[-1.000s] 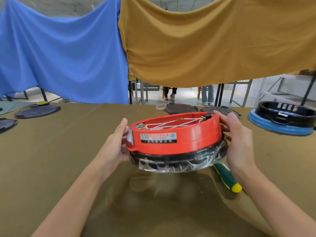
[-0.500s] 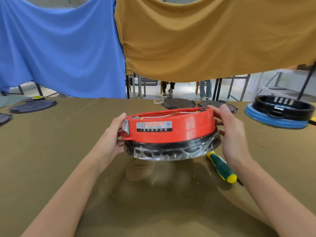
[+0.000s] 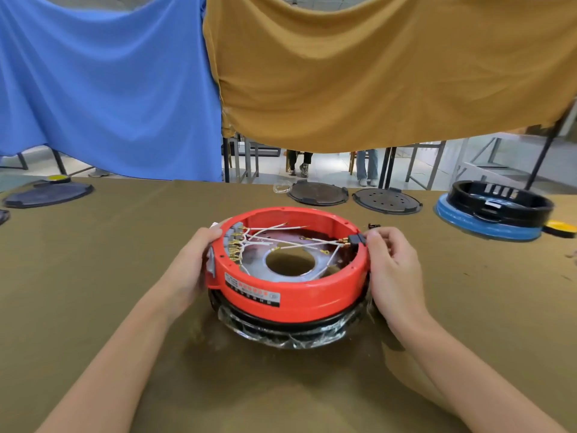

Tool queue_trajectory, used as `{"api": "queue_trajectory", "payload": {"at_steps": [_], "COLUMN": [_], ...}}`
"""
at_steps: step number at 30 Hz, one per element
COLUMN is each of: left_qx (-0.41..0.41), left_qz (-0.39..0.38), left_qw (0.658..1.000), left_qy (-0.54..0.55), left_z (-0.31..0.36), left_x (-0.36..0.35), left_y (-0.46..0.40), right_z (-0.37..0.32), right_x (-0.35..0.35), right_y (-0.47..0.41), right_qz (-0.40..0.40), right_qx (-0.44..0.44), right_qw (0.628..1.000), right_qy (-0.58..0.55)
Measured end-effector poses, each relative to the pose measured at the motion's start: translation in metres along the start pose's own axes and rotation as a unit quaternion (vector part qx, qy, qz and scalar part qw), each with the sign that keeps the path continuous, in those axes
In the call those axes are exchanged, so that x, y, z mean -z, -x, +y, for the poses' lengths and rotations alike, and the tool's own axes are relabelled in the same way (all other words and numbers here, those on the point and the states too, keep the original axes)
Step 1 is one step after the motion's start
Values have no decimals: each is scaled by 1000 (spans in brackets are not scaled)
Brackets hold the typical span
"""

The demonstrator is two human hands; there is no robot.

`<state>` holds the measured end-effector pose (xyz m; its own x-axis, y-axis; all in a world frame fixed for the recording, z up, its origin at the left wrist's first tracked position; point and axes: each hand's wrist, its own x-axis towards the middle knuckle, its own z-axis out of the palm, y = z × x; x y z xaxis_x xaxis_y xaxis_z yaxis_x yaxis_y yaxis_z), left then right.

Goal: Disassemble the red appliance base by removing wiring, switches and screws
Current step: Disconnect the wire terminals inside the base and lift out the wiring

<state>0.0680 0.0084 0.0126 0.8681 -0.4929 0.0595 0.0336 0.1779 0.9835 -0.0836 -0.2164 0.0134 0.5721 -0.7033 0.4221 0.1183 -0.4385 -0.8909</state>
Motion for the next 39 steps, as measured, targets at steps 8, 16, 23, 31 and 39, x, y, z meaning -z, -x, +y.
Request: {"api": "queue_trajectory", "payload": {"at_steps": [8, 16, 23, 31, 39], "left_qx": [24, 71, 61, 38, 19], "left_qz": [-31, -24, 32, 54, 56], "left_qw": [997, 984, 988, 994, 995], "left_qy": [-59, -163, -135, -82, -84], "left_z": [-5, -7, -13, -11, -16], "left_x": [4, 3, 0, -11, -2], "left_y": [-3, 0, 5, 21, 52], "right_z": [6, 2, 25, 18, 14], "right_x": [24, 73, 86, 92, 85], "right_y": [-3, -31, -25, -26, 11], "right_qz": [-117, -115, -295, -349, -184], "right_qx": [-74, -149, -190, -178, -123], "right_qw": [987, 980, 878, 849, 938], "right_qy": [83, 62, 326, 354, 267]}}
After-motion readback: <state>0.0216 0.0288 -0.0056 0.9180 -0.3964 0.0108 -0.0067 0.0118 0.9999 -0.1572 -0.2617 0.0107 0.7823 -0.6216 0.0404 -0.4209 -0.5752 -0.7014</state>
